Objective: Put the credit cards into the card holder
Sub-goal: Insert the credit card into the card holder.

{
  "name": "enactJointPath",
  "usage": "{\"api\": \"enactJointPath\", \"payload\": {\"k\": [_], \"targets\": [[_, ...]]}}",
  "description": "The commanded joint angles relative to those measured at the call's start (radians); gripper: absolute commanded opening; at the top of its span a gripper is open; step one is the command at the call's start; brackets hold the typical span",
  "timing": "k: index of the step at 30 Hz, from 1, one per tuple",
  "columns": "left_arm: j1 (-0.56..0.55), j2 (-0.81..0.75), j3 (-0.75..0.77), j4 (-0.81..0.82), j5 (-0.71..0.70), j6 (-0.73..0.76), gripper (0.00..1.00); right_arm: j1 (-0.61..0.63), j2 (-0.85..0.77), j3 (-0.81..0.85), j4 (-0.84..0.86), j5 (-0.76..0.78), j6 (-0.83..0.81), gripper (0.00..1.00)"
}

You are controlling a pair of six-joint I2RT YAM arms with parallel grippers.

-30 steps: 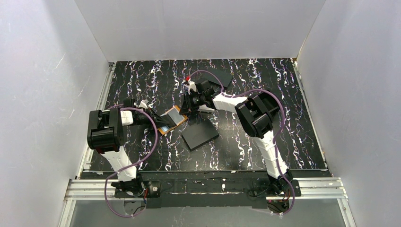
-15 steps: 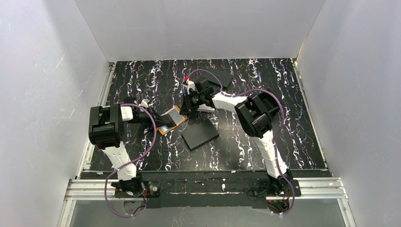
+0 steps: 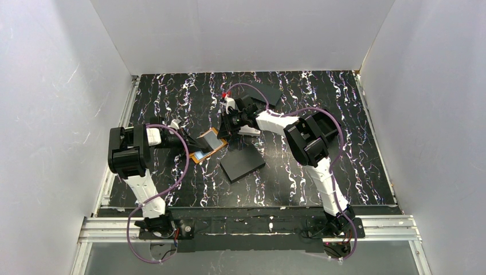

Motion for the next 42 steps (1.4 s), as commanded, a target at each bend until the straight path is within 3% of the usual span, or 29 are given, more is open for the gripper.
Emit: {"api": "enactJointPath", "payload": {"k": [1,15,18,23,26,28,31,39,42], "targets": [[-0.004,0.005,-0.036,0.079,-0.048,-0.045,0.00,0.028,0.077,0.001,-0.077,0.029,-0.031,0.20],[-0.016,-0.038,-0.098,0.167,-0.138,-0.115,0.00,0.037,0.076,-0.009,-0.053,0.015,0.002,0.16],[-0.019,-0.031,-0.129,0.262,-0.112,-0.184,0.00,0.044,0.082,-0.010,-0.040,0.008,0.014,0.16],[-0.069,-0.022,-0.111,0.285,-0.074,-0.169,0.00,0.047,0.085,-0.003,-0.045,0.007,0.015,0.15],[-0.070,-0.056,-0.112,0.275,-0.087,-0.179,0.12,0.047,0.084,-0.003,-0.047,0.005,0.015,0.15],[-0.070,-0.078,-0.110,0.245,-0.103,-0.197,0.28,0.047,0.081,-0.004,-0.047,0.003,0.015,0.15],[-0.069,-0.114,-0.085,0.131,-0.146,-0.174,0.40,0.046,0.071,-0.009,-0.051,0.004,0.009,0.15],[-0.072,-0.176,0.047,-0.269,-0.334,-0.099,0.51,0.046,0.062,-0.018,-0.051,0.008,0.012,0.15],[-0.077,-0.159,0.069,-0.285,-0.345,-0.106,0.51,0.048,0.060,-0.022,-0.046,0.006,0.016,0.15]]}}
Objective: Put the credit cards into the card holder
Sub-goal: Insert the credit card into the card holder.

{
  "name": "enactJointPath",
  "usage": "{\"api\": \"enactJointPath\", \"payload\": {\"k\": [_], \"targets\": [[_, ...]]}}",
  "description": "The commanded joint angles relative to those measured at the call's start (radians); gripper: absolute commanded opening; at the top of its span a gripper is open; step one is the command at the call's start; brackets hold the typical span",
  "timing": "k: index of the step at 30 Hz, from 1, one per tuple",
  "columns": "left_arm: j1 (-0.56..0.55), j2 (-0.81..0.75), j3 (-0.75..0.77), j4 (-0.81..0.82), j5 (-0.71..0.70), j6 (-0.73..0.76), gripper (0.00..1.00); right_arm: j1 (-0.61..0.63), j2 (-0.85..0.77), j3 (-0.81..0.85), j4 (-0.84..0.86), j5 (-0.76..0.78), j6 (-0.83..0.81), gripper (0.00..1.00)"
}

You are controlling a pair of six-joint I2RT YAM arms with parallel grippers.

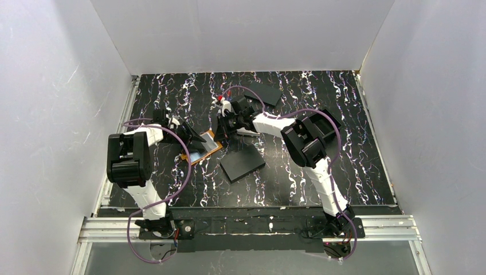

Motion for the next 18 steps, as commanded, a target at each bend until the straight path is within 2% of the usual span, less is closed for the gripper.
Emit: {"api": "enactJointPath", "payload": {"k": [1,6,11,14,18], "targets": [[-0.010,-0.016,0.047,-0.170,-0.104,0.022,0.50,0.018,0.049,-0.026,-0.066,0.016,-0.008,0.15],[-0.053,0.015,0.111,-0.193,-0.146,0.017,0.43,0.022,0.048,-0.033,-0.059,0.018,0.001,0.14],[-0.181,0.042,0.209,-0.247,-0.294,0.011,0.37,0.035,0.056,-0.025,-0.047,0.016,0.020,0.13],[-0.220,0.046,0.270,-0.322,-0.408,0.035,0.40,0.035,0.055,-0.026,-0.041,0.017,0.029,0.13],[-0.215,0.037,0.309,-0.397,-0.453,0.078,0.45,0.034,0.051,-0.030,-0.044,0.018,0.028,0.12]]}}
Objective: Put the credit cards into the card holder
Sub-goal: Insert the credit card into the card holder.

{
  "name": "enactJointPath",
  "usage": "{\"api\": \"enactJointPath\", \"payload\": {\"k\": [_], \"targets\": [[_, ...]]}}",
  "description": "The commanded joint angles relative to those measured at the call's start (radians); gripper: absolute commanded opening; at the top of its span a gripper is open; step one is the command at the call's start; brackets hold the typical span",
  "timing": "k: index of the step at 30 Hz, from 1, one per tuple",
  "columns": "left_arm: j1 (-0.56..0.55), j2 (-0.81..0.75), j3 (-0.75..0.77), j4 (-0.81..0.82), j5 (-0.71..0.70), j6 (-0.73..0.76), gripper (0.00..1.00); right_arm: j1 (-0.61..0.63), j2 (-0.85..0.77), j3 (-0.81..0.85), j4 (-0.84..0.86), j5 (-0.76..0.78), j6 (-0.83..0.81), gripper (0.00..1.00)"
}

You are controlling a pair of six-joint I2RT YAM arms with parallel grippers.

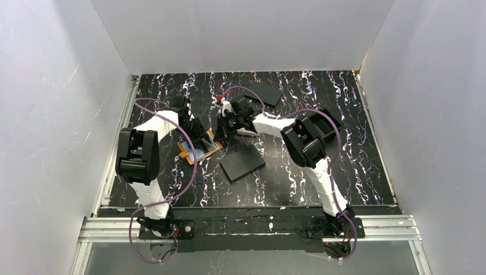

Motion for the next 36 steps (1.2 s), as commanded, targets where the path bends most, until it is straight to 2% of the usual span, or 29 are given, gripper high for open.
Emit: {"api": "enactJointPath", "payload": {"k": [1,12,21,27,32,36], "targets": [[-0.009,-0.009,0.067,-0.100,-0.091,0.055,0.46,0.029,0.050,-0.028,-0.046,0.018,-0.002,0.12],[0.057,-0.081,0.033,-0.156,-0.001,0.130,0.57,0.028,0.039,-0.050,-0.048,0.019,-0.008,0.12],[0.059,-0.078,-0.015,-0.095,0.034,0.112,0.57,0.029,0.040,-0.049,-0.044,0.020,-0.002,0.12],[0.059,-0.042,-0.033,-0.021,0.071,0.074,0.52,0.029,0.041,-0.049,-0.047,0.020,-0.002,0.12],[0.043,-0.037,-0.031,0.029,0.099,0.043,0.41,0.030,0.045,-0.044,-0.046,0.019,0.005,0.11],[0.024,-0.006,-0.009,0.036,0.113,0.024,0.37,0.035,0.047,-0.037,-0.044,0.019,0.008,0.10]]}}
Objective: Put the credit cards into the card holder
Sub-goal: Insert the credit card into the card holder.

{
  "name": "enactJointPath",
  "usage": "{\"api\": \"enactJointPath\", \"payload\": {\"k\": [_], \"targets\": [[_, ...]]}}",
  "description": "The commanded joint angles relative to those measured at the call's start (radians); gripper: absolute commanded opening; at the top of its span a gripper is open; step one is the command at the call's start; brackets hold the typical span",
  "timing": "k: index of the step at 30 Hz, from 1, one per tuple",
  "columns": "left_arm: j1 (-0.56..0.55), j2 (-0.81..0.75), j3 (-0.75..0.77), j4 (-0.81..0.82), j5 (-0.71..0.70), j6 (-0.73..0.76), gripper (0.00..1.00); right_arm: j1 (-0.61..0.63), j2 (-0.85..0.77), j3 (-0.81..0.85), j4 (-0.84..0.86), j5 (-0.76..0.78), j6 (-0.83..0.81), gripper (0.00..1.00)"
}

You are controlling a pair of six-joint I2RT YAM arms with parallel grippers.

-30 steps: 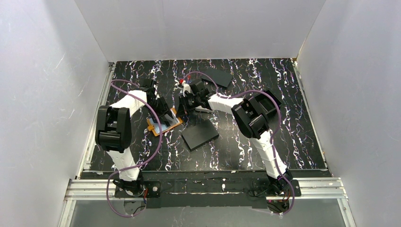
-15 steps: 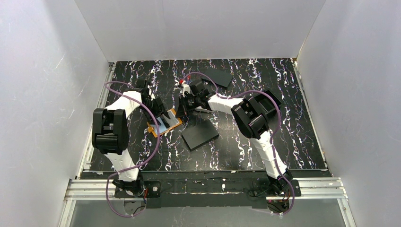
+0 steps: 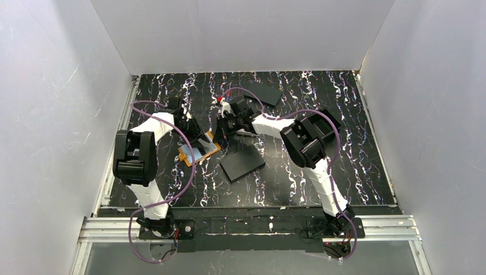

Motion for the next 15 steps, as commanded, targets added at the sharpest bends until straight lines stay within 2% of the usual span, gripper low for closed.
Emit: {"api": "enactJointPath", "payload": {"k": [1,6,8,15], "targets": [[-0.023,0.025,0.021,0.015,0.043,-0.032,0.37,0.029,0.048,-0.021,-0.067,0.024,-0.009,0.10],[-0.021,-0.059,-0.017,-0.012,-0.054,0.003,0.51,0.029,0.050,-0.020,-0.078,0.025,-0.017,0.10],[-0.015,-0.090,-0.030,-0.040,-0.106,0.029,0.51,0.029,0.050,-0.022,-0.078,0.025,-0.019,0.10],[0.024,-0.138,-0.098,-0.034,-0.127,0.037,0.55,0.028,0.053,-0.023,-0.075,0.024,-0.015,0.10]]}}
